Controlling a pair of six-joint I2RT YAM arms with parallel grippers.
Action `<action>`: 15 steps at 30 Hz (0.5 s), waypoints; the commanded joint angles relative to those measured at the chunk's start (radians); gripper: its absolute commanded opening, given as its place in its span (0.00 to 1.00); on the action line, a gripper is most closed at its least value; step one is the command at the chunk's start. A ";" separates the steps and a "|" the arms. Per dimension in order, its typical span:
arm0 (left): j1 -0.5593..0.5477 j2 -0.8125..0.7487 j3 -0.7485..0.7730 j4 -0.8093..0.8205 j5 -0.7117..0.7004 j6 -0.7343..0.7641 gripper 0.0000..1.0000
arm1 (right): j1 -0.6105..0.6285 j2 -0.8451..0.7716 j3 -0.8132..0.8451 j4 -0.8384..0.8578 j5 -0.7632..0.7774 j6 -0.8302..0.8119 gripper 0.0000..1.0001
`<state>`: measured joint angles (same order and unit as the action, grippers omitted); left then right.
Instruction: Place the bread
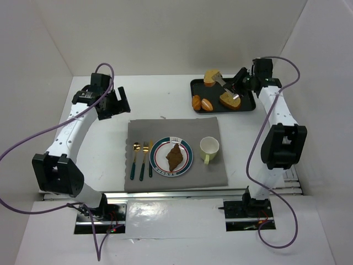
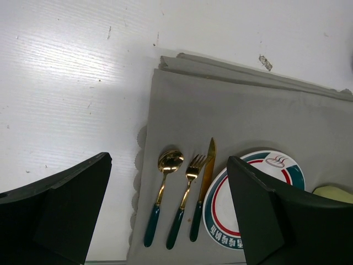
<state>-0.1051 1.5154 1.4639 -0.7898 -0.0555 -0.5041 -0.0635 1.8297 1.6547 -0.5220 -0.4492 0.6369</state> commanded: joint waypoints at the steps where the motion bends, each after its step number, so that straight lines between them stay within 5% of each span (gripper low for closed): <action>1: 0.005 -0.044 0.004 -0.002 0.000 -0.011 0.99 | 0.004 -0.116 0.001 -0.038 -0.066 -0.103 0.15; 10: 0.016 -0.054 0.044 -0.035 -0.046 -0.031 0.99 | 0.258 -0.194 0.071 -0.350 -0.079 -0.373 0.15; 15: 0.038 -0.099 0.053 -0.045 -0.056 -0.050 0.99 | 0.389 -0.303 -0.079 -0.429 -0.026 -0.433 0.15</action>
<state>-0.0834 1.4876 1.4666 -0.8265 -0.0864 -0.5308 0.2905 1.6394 1.6344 -0.8360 -0.4870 0.2844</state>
